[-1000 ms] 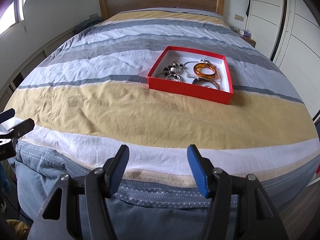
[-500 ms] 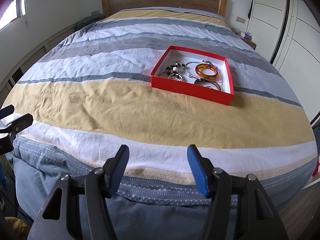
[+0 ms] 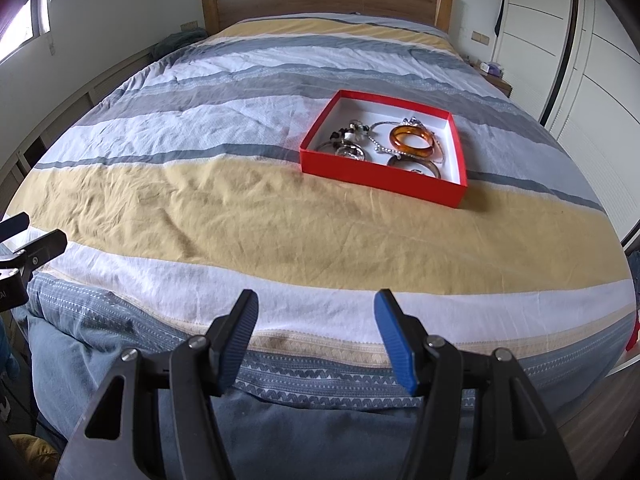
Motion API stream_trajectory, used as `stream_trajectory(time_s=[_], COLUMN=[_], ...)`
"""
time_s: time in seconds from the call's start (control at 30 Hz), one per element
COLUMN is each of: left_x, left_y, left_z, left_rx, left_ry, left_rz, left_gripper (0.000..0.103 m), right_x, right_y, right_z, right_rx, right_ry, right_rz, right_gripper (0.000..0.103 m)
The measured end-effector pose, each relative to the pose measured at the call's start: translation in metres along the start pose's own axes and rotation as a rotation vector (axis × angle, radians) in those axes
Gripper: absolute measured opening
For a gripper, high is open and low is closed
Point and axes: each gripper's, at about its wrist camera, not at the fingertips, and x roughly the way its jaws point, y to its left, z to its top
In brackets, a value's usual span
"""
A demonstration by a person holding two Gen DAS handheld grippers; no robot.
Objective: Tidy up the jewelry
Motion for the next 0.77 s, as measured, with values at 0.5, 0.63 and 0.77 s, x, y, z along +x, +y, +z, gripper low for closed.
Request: stream_trajectory(time_s=[0.5, 0.63, 0.77], left_x=[0.013, 0.014, 0.014], left_y=[0.0, 0.001, 0.002], left_z=[-0.001, -0.002, -0.002], left_rx=[-0.005, -0.007, -0.008], left_ry=[0.03, 0.033, 0.034], left_rz=[-0.011, -0.012, -0.012], left_gripper=[0.101, 0.101, 0.101], right_x=[0.007, 0.008, 0.009], right_y=[-0.003, -0.002, -0.001], right_z=[-0.005, -0.006, -0.006], right_rx=[0.012, 0.009, 0.009], right_ry=[0.029, 0.034, 0.035], right_rz=[-0.01, -0.009, -0.009], right_gripper=[0.059, 0.059, 0.059])
